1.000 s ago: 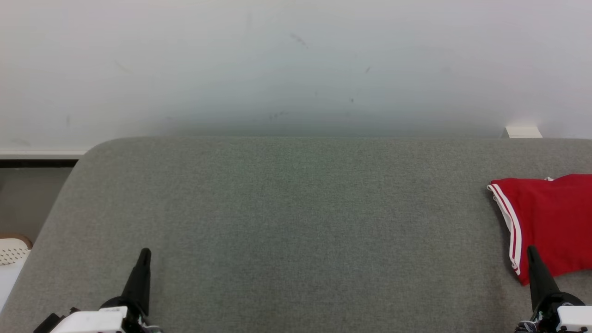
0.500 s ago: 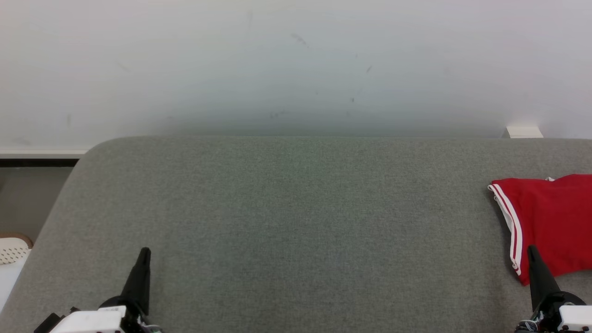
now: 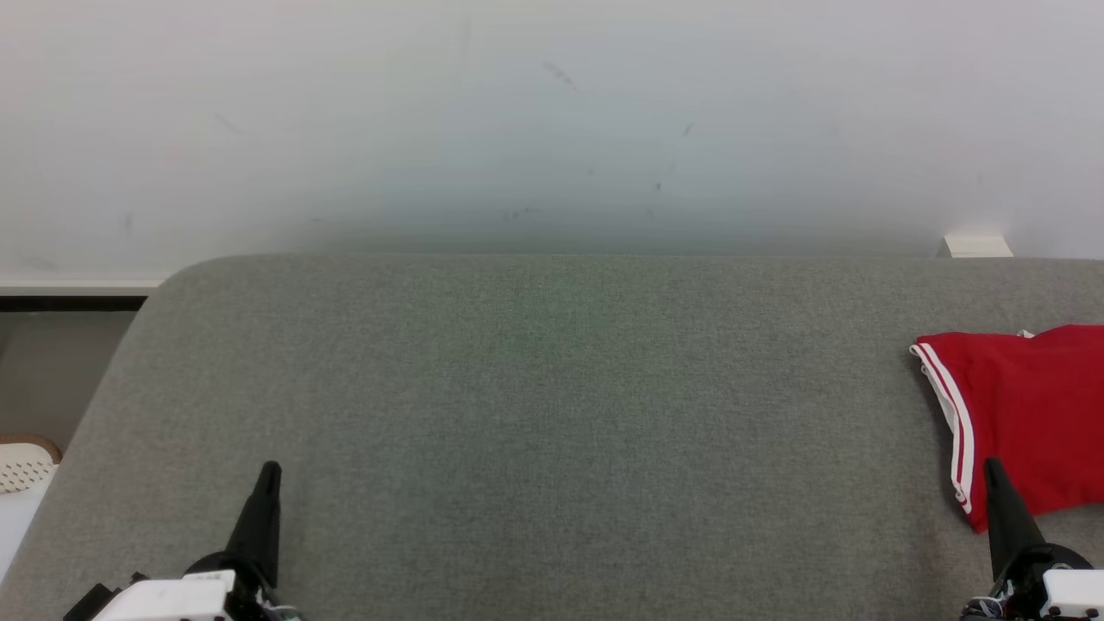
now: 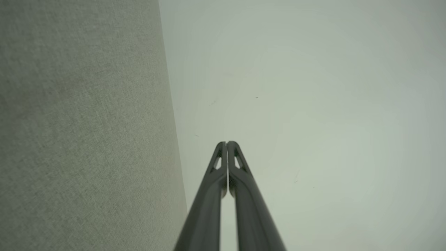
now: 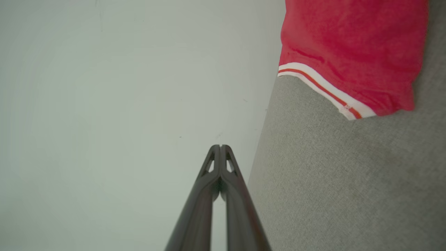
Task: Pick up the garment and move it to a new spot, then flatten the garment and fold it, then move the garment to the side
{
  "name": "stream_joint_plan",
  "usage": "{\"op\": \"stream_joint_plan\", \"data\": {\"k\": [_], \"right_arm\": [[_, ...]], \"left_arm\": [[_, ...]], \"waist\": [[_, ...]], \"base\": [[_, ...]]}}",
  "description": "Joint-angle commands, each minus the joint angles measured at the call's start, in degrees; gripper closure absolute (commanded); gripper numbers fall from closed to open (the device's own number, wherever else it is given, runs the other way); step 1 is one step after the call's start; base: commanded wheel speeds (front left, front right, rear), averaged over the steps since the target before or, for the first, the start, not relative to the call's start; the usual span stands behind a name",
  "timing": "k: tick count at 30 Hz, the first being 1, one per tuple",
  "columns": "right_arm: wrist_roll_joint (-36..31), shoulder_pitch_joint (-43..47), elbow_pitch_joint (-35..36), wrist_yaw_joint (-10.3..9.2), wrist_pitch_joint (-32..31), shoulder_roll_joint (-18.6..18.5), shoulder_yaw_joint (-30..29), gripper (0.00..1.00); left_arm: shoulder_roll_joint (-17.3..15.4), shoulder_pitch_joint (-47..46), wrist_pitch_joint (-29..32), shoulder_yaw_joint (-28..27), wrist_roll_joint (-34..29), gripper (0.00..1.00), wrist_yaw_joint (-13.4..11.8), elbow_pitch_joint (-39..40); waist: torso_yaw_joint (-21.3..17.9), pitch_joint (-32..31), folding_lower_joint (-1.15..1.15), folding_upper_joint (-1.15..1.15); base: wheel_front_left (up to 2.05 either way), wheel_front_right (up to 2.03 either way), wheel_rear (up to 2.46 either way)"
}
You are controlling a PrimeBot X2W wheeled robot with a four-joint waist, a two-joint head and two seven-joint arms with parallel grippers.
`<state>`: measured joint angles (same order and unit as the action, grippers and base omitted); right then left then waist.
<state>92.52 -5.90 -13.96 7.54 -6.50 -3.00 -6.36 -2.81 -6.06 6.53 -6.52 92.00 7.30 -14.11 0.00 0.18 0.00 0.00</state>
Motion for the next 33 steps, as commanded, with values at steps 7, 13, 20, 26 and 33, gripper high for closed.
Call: {"op": "stream_joint_plan", "data": {"k": [7,13,20,26,33], "right_arm": [[-0.08,-0.61,-0.14,-0.1,-0.14,0.06,-0.27,1.0],[-0.1,-0.61,-0.14,-0.1,-0.16,0.06,-0.29,1.0],[-0.12,-0.61,-0.14,-0.1,-0.18,0.06,-0.3,1.0],[-0.14,-0.62,-0.14,-0.1,-0.19,0.06,-0.31,1.0],[-0.15,-0.62,-0.14,-0.1,-0.2,0.08,-0.33,1.0]], "left_arm": [[-0.11,-0.37,0.23,-0.13,0.75,1.0,0.35,0.07],[-0.11,-0.37,0.23,-0.13,0.76,1.0,0.35,0.07],[-0.11,-0.36,0.23,-0.13,0.76,1.0,0.35,0.07],[-0.11,-0.36,0.23,-0.12,0.76,1.0,0.35,0.08],[-0.11,-0.36,0.23,-0.12,0.76,1.0,0.35,0.08]], "waist": [[0.0,0.0,0.0,0.0],[0.0,0.0,0.0,0.0],[0.0,0.0,0.0,0.0],[0.0,0.0,0.0,0.0],[0.0,0.0,0.0,0.0]], "base": [[0.0,0.0,0.0],[0.0,0.0,0.0],[0.0,0.0,0.0],[0.0,0.0,0.0],[0.0,0.0,0.0]]}}
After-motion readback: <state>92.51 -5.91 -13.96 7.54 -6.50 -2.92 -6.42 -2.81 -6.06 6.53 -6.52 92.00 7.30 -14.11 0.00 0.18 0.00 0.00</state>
